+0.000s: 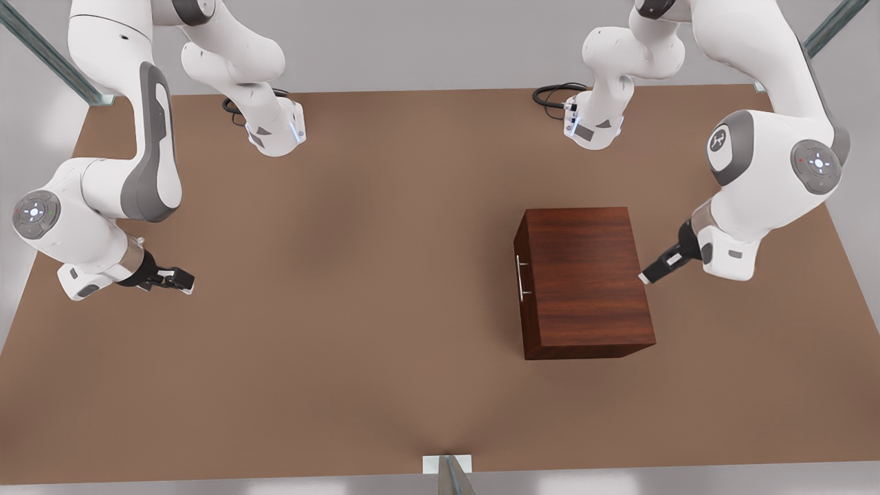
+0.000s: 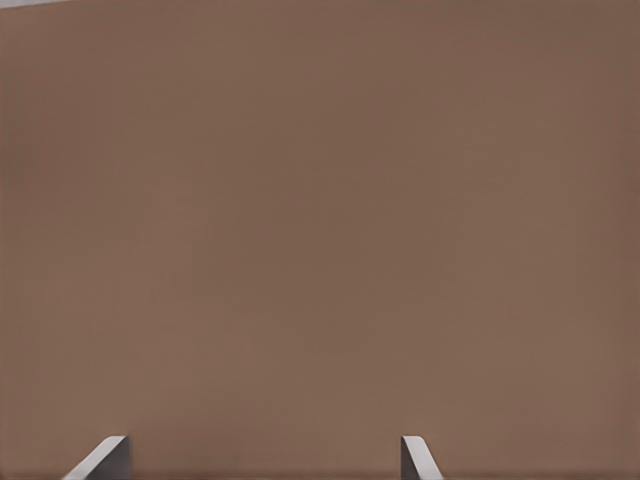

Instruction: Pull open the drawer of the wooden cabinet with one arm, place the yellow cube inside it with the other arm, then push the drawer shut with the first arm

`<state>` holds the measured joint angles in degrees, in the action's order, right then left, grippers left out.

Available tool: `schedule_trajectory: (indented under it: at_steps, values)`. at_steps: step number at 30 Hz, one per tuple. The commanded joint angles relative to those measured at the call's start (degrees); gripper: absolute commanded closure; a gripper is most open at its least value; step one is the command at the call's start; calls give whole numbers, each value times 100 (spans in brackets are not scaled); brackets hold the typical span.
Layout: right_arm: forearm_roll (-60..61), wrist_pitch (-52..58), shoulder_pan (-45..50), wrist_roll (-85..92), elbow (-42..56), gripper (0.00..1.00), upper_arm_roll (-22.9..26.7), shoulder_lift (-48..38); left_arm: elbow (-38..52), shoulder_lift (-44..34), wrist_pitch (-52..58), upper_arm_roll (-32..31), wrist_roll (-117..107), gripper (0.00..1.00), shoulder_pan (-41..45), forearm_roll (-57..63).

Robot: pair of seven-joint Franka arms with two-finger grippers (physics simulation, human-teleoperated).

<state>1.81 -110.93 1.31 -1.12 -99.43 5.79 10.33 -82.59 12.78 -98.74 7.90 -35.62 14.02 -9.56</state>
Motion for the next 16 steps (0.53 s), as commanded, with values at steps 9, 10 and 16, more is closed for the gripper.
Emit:
schedule_trajectory:
  at_steps: [9, 10, 16]
  values:
    - [-5, 36, 1, 15, 3, 0, 1, -5, 208, -30, 443, 27, 4424, 0, 31, 15]
    - [-5, 36, 1, 6, 3, 0, 1, 4, 217, -13, 443, 36, 4432, 0, 22, 33]
    - [-5, 36, 1, 6, 3, 0, 1, 4, 217, 58, 435, 1, 4397, 0, 74, 138]
